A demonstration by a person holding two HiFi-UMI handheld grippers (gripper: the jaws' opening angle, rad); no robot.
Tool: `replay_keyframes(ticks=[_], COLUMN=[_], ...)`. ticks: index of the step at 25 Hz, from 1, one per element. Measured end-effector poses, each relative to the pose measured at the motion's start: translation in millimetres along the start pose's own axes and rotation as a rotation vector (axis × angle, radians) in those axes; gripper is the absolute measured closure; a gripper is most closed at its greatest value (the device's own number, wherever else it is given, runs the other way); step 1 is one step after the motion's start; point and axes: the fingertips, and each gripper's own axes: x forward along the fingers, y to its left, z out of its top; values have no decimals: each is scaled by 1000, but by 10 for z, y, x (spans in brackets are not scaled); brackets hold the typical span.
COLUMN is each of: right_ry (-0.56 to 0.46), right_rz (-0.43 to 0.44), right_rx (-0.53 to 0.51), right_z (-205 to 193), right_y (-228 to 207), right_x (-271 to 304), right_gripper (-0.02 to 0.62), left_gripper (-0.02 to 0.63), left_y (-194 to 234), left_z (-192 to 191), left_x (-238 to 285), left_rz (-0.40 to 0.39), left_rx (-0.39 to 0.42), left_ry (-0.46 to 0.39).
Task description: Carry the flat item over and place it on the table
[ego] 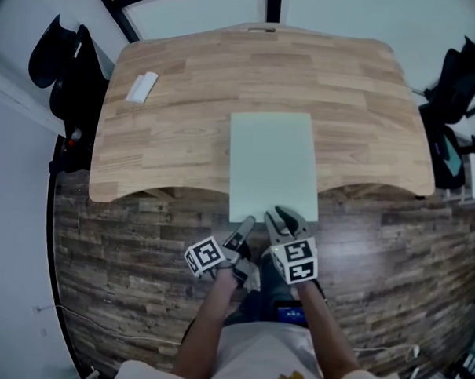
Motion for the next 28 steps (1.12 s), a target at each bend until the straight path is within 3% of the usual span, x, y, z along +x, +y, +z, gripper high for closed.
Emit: replay_keyframes(ticks=[6,9,14,21,23,25,28], right_ry=[-7,-21,-42,-66,-62,-87,-84], right_rz=[2,-6,-24,-50,-51,-59,-64], right_rx=[13,6,-2,11,19,31,33], right_z=[14,28,36,50,55,48,31], right_y=[-7,-16,-10,-47,-56,-91,-120], right_x=[-13,-50,-115,-257,-298,-302,-358], right_gripper=[512,512,512,512,512,512,512], left_gripper=[301,302,319,366,445,591,604], left_y=[-101,-93,-114,-177,-178,-152,-156], left_z=[-1,-4,-22,-42,-37,-8,45], left_x=[-52,-114,-189,-197,-206,-227,-241], left_rz=[-40,-19,-21,8,31,64,78], left_rx=[98,142,113,181,181,188,233], left_ry=[13,20,-17,-7,-16,-30,-33])
